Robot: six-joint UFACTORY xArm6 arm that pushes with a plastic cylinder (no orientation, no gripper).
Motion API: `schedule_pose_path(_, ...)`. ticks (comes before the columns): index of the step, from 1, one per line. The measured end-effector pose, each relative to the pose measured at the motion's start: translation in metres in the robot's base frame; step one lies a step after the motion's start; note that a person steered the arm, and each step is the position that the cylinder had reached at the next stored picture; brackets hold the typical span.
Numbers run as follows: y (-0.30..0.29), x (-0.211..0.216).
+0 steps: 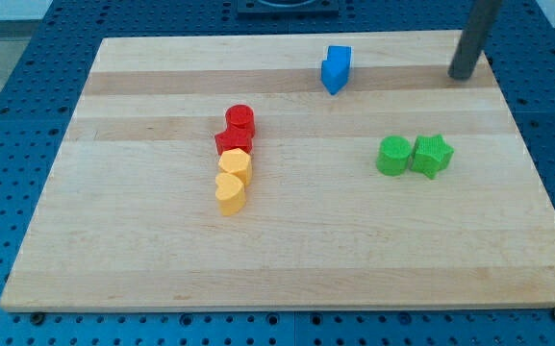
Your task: Push the blue cube along with blue tringle towards the center
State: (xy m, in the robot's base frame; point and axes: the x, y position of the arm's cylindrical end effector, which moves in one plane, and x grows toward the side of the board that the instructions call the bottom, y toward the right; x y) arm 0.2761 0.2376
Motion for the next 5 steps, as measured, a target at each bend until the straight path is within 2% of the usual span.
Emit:
schedule_pose_path(2,-0.062,-0.061)
schedule_pose_path(5,-0.160,-0.068)
